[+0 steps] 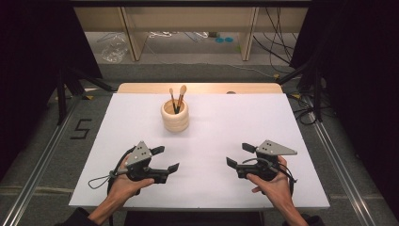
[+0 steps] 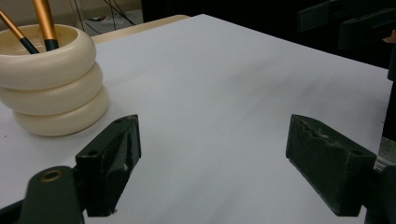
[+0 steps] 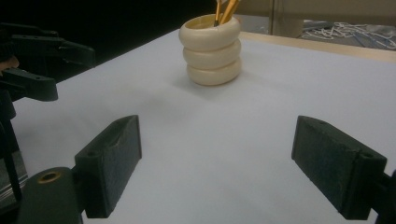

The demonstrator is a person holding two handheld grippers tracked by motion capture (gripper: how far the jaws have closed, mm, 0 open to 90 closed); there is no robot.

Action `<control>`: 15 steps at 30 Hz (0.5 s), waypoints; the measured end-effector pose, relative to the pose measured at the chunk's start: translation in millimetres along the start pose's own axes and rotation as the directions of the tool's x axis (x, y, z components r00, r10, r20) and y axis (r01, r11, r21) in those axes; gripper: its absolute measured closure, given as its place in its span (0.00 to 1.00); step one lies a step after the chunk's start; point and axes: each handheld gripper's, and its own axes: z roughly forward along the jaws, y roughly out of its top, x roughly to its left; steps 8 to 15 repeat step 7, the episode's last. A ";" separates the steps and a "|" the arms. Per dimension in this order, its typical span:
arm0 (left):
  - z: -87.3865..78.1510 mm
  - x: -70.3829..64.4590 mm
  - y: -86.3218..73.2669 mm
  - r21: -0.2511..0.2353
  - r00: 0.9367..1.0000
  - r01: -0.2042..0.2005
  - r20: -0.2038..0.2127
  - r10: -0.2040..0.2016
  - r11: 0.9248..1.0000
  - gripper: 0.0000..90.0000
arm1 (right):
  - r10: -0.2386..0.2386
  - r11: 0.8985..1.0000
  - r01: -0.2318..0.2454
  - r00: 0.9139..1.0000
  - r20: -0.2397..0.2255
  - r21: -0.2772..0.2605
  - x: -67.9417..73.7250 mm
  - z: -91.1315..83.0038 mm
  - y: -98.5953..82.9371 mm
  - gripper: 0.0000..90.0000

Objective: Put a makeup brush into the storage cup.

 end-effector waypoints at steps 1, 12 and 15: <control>-0.1 -0.1 0.0 -0.002 1.000 0.001 -0.002 -0.001 1.000 0.20 | -0.001 1.000 0.001 1.000 0.000 0.000 -0.1 -0.2 0.0 0.19; -0.2 0.9 0.2 -0.003 1.000 0.010 -0.004 -0.010 1.000 0.20 | -0.002 1.000 0.002 1.000 -0.001 -0.001 -0.7 0.0 0.0 0.19; -0.2 0.9 0.2 -0.003 1.000 0.010 -0.004 -0.010 1.000 0.20 | -0.002 1.000 0.002 1.000 -0.001 -0.001 -0.7 0.0 0.0 0.19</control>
